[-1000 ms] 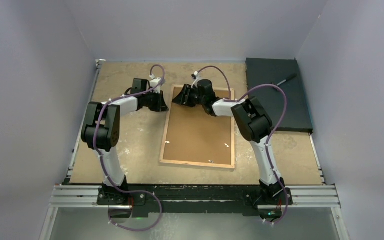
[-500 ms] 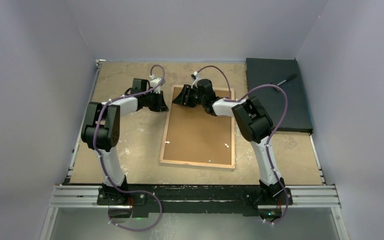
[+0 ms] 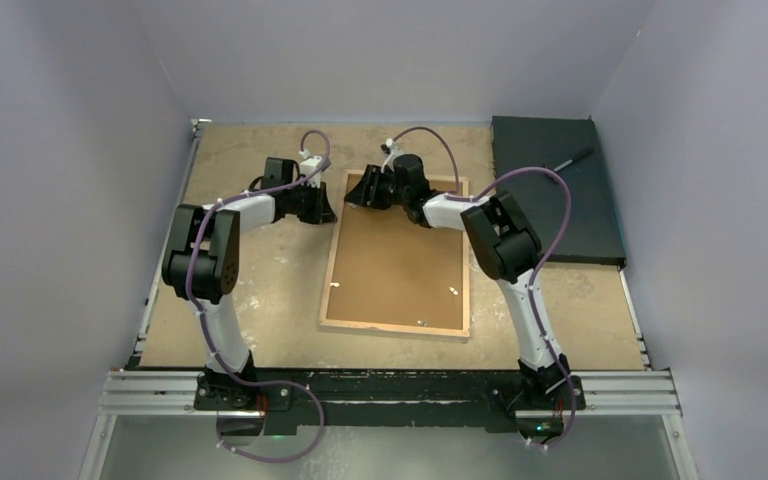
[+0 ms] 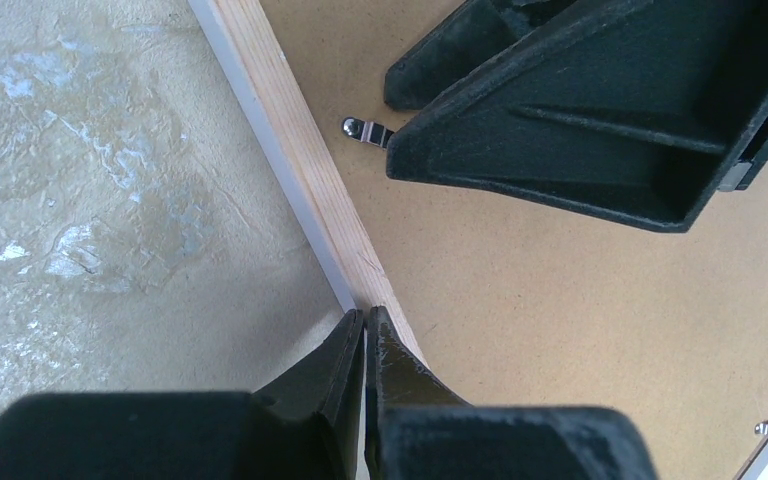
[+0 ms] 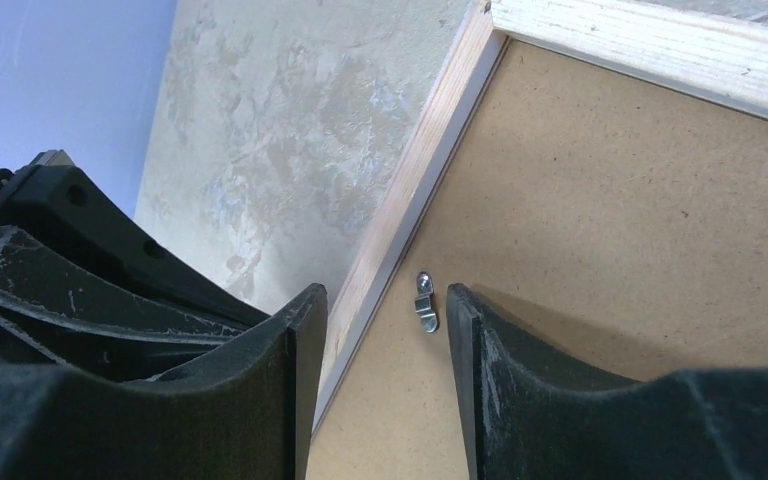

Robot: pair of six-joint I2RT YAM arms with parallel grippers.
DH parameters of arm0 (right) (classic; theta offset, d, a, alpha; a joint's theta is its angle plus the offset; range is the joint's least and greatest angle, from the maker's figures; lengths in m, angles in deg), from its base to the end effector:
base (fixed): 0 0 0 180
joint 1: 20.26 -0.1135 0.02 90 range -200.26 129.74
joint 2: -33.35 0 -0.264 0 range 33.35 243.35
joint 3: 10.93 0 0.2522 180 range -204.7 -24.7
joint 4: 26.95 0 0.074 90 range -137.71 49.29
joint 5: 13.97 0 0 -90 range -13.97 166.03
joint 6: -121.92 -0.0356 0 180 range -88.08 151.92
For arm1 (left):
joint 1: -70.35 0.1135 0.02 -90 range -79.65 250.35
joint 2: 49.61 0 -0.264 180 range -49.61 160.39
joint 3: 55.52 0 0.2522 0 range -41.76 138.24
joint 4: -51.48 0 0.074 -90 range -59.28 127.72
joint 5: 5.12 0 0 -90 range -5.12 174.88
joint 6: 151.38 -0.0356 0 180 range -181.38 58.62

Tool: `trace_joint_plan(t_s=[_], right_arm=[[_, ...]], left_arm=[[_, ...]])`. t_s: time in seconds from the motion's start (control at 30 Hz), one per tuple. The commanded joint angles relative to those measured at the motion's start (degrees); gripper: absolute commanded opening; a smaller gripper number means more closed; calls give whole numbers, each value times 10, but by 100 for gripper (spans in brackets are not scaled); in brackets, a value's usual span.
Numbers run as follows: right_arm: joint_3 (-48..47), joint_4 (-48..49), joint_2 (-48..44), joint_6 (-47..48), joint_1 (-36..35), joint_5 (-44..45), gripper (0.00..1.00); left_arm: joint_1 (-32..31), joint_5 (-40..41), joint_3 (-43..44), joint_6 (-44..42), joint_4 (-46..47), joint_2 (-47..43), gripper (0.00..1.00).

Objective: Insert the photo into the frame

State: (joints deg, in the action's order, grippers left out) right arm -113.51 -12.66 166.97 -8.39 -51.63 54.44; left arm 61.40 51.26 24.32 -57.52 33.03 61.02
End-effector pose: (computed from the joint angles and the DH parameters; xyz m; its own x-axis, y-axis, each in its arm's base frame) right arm 0.4378 0.2823 0.1437 -0.6954 0.2805 -0.6616 -0.4393 0.5626 0.7003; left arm 0.3894 -0.0813 0.1530 -0.7793 0.0660 -0.6232 0.4352 0.7725 -0.4624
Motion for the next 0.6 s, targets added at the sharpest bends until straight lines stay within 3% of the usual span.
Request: trace_joint_plan(t_s=[0.0, 0.57], right_arm=[[-13, -2, 13, 9, 3, -4, 51], [6, 19, 11, 10, -8, -46, 46]], left_arm=[[2, 3, -20, -14, -46, 0, 0], [2, 2, -20, -14, -45, 2, 0]])
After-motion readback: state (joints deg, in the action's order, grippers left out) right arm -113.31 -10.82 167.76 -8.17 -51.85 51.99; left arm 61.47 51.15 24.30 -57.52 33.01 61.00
